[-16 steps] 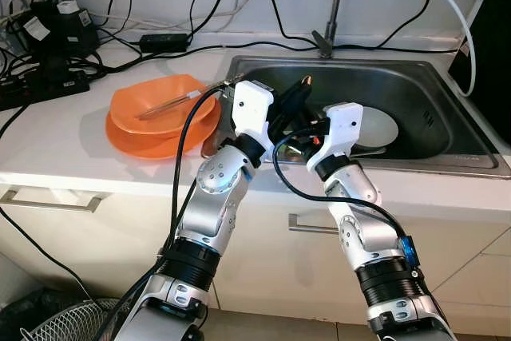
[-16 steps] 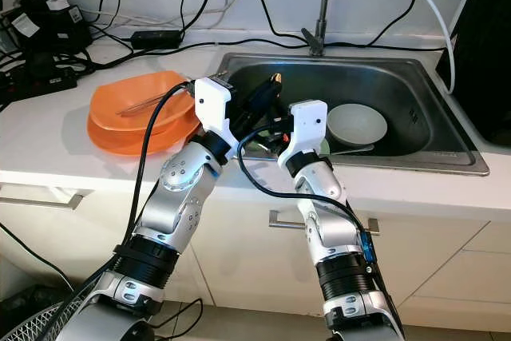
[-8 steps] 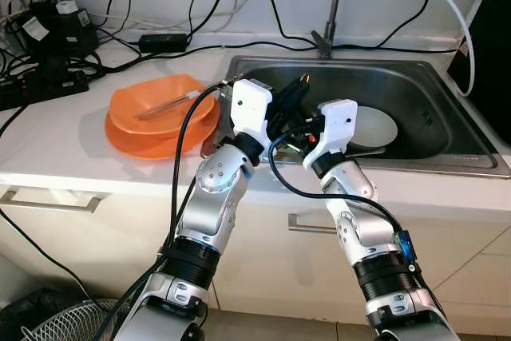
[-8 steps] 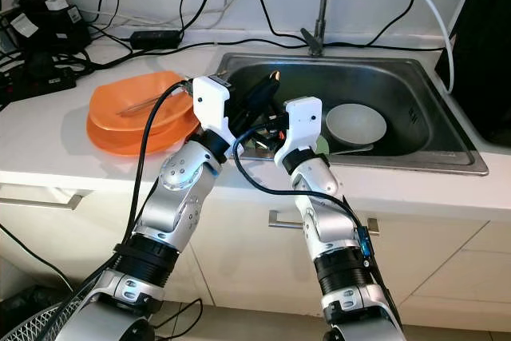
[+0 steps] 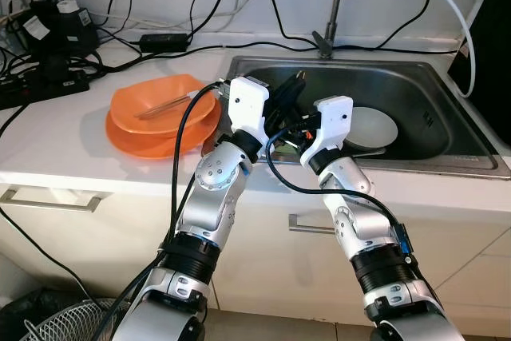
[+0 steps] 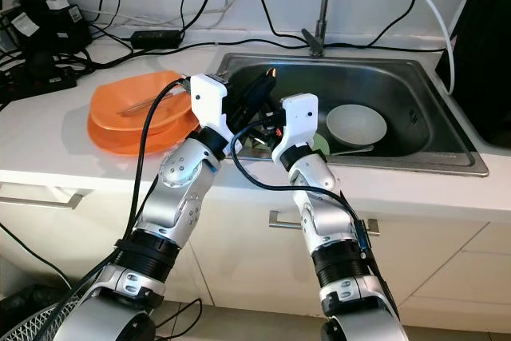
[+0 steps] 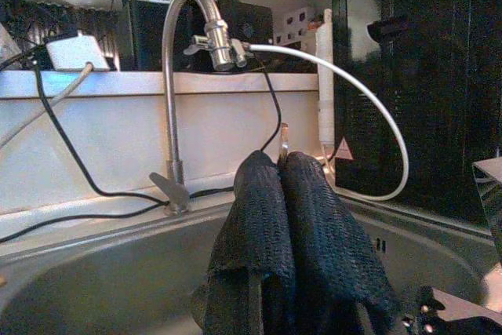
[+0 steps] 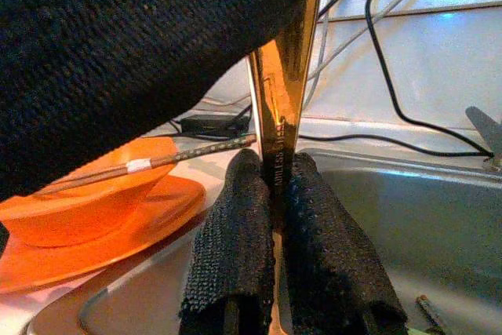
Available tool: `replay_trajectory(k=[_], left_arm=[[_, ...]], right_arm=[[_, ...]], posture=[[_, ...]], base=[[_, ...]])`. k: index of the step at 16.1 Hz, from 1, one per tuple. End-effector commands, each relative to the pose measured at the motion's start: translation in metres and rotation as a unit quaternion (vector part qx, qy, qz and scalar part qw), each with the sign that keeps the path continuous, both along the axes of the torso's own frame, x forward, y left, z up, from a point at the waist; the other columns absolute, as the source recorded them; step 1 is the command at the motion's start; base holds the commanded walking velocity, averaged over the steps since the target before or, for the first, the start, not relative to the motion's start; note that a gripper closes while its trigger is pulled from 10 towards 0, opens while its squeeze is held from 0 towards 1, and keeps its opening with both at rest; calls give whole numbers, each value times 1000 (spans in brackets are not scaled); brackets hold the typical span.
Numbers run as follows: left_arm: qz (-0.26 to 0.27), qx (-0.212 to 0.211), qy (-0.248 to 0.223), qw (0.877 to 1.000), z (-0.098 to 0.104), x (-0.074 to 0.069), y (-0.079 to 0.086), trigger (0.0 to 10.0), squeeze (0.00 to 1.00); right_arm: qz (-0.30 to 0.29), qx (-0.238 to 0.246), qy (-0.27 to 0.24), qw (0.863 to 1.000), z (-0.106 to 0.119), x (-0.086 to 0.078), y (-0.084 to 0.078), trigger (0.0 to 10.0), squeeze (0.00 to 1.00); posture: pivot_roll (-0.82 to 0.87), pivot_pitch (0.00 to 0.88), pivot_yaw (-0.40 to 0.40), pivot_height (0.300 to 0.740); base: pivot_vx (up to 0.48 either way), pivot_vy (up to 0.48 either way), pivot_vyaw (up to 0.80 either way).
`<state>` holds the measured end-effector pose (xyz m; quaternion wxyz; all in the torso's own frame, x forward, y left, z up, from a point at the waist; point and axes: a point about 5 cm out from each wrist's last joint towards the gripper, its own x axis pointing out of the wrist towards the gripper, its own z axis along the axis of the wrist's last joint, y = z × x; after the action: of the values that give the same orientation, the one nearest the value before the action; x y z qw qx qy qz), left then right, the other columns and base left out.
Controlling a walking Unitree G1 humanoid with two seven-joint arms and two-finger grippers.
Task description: Kitchen organization
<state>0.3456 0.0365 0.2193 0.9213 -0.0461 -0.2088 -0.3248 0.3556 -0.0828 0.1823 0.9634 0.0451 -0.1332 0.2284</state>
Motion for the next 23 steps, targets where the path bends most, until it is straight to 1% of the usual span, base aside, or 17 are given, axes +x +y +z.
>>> replay_trajectory(k=[1,8,10,11,12,13,22,23], left_arm=[[0,4,-3,1000,2,2,-1,10000,0],[1,4,-5,1000,0,3,-2,10000,0],[11,5,-2,1000,0,5,0,10000,0],[15,5,2,1000,-1,6,1,10000,47],[15,5,2,1000,-1,6,1,10000,47],[16,5,8,1000,-2,7,1,10000,1000],[19,-1,7,1000,-1,4,6,10000,1000],[24,0,3,1000,-1,2,8,10000,910]], right_arm=[[3,4,-22,1000,11,3,1,0,0],[3,4,-26,1000,11,6,0,0,0],[5,4,-27,1000,11,6,1,0,0],[5,4,-27,1000,11,6,2,0,0],[5,4,-27,1000,11,6,2,0,0],[5,5,-27,1000,11,6,2,0,0],[-11,6,-30,999,14,12,-3,0,0],[-22,5,-29,999,16,16,-7,0,0]], posture=[[41,0,12,740],[41,0,11,740],[45,0,12,740],[46,0,12,740],[46,0,12,740],[47,0,12,740],[64,0,7,740],[67,0,6,740]], base=[[0,0,0],[0,0,0],[0,0,0],[0,0,0],[0,0,0],[0,0,0],[0,0,0],[0,0,0]])
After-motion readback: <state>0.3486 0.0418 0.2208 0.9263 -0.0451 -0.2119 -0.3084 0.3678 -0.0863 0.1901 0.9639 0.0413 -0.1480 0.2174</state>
